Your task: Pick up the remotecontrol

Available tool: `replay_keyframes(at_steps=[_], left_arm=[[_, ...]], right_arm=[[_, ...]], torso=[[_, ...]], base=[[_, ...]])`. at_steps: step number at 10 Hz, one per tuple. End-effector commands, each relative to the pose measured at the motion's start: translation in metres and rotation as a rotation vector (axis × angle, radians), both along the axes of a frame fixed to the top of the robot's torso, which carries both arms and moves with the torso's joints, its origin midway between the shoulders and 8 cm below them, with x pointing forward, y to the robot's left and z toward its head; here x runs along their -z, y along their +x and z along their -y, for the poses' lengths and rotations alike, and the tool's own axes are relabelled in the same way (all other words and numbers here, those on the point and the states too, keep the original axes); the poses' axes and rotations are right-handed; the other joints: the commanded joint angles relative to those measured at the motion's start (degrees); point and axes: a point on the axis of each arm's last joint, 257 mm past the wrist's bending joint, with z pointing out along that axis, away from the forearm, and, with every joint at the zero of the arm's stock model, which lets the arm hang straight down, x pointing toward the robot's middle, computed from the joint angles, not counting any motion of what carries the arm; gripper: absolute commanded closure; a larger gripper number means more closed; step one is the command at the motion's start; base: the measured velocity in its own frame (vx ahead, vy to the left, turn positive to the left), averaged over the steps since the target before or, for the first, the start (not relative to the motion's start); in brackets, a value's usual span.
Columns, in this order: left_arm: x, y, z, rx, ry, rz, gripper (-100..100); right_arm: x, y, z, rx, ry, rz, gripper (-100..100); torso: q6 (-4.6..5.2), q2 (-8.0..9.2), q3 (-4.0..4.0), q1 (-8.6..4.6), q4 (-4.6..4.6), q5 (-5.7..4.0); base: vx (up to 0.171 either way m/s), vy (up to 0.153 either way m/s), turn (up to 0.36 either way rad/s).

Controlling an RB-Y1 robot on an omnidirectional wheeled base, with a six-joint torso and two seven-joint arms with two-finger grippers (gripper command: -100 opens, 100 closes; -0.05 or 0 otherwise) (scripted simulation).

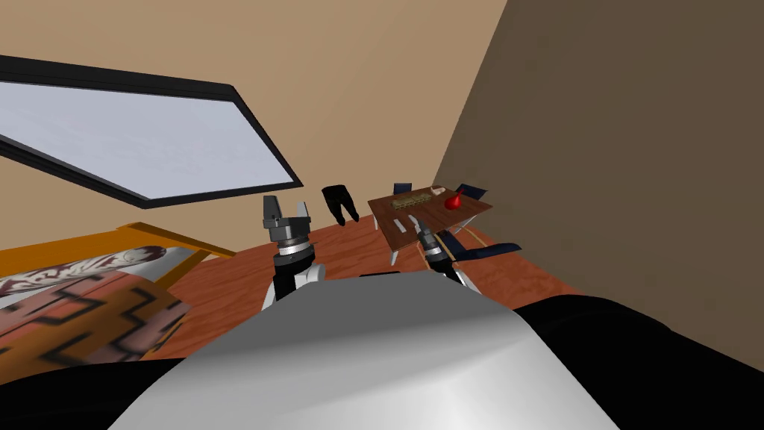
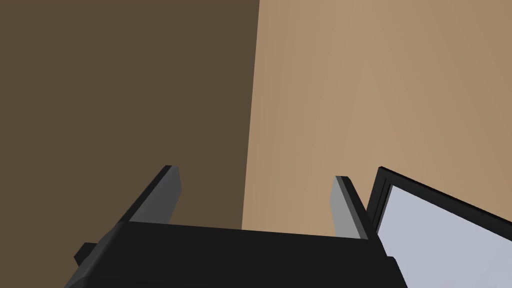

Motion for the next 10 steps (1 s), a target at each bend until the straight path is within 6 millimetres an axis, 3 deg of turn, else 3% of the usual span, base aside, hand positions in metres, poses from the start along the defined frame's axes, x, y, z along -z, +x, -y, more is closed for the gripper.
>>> replay_keyframes(at_steps=[1,4,5,6,7,8,9,10], left_arm=[[0.0,0.0,0.0,0.0,0.0,0.0,0],[0.0,0.0,0.0,0.0,0.0,0.0,0],[0.0,0.0,0.0,0.0,0.0,0.0,0],[0.0,0.0,0.0,0.0,0.0,0.0,0],[0.0,0.0,0.0,0.0,0.0,0.0,0],[0.0,0.0,0.0,0.0,0.0,0.0,0],[0.0,0.0,0.0,0.0,0.0,0.0,0],[0.0,0.0,0.0,0.0,0.0,0.0,0]], right_arm=[[0.011,-0.003,-0.005,-0.019,-0.035,-0.032,-100],[0.088,-0.025,-0.011,-0.079,-0.147,-0.211,-100],[0.089,-0.026,-0.011,-0.089,-0.162,-0.215,-100],[0.117,-0.038,-0.011,-0.111,-0.198,-0.279,-100],[0.12,-0.039,-0.01,-0.114,-0.206,-0.286,-100],[0.15,-0.055,-0.007,-0.135,-0.242,-0.359,-100],[0.151,-0.055,-0.007,-0.139,-0.25,-0.361,-100],[0.181,-0.074,-0.003,-0.163,-0.289,-0.436,-100]], torso=[[0.0,0.0,0.0,0.0,0.0,0.0],[-0.01,-0.13,-0.07,-0.2,-0.03,-0.04],[0.01,-0.01,-0.02,-0.1,-0.01,0.0],[0.0,0.0,0.0,-0.35,0.01,-0.05],[0.0,-0.09,-0.05,-0.45,-0.02,-0.08],[0.01,-0.12,-0.07,-0.66,-0.02,-0.11],[0.0,-0.14,-0.08,-0.7,-0.03,-0.14],[0.01,-0.1,-0.06,-0.79,-0.02,-0.15]], base=[[0.022,0.204,-0.008],[0.029,0.239,0.052],[0.009,0.188,0.004],[0.048,0.174,0.075],[0.052,0.116,0.019],[0.057,0.113,0.077],[0.039,0.095,0.024],[0.039,0.112,0.064]])
